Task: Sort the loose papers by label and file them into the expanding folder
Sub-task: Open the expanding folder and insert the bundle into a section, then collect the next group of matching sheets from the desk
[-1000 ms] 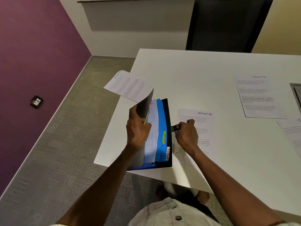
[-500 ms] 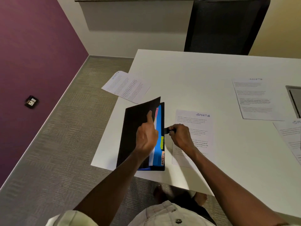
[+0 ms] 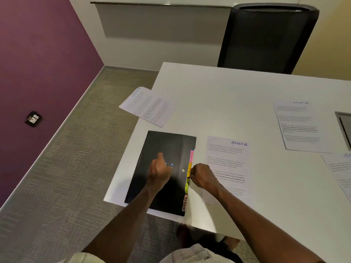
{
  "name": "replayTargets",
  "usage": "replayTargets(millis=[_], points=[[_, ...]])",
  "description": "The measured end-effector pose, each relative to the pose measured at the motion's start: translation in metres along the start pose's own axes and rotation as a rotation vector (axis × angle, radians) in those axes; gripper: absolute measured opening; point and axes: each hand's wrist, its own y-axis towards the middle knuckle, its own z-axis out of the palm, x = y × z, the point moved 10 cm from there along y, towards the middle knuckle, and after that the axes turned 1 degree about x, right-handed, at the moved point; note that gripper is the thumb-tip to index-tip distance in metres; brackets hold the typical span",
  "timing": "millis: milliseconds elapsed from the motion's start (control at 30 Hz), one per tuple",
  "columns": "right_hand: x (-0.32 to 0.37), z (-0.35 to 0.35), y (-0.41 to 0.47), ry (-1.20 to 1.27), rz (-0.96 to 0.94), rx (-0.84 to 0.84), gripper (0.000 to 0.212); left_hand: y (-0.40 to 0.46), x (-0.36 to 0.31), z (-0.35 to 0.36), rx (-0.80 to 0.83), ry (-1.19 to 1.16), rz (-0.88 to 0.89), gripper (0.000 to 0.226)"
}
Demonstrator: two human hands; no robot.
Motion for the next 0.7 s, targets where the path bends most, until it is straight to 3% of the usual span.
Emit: replayTargets(millis=[400, 533, 700], points=[[0.057, -0.05, 0.038, 0.042, -0.105, -0.164, 0.005, 0.118, 0.053, -0.099, -0.348, -0.17, -0.179, 0.041], [0.073, -0.042, 0.072, -0.079, -0.244, -0.222, 0.03, 0.181, 0.076, -0.106, -0.339, -0.237, -0.314, 0.056], [0.101, -0.026, 0.109, -0.202, -0.373, -0.26, 0.04, 0.232, 0.097, -0.087, -0.291, -0.468, -0.454, 0.074]])
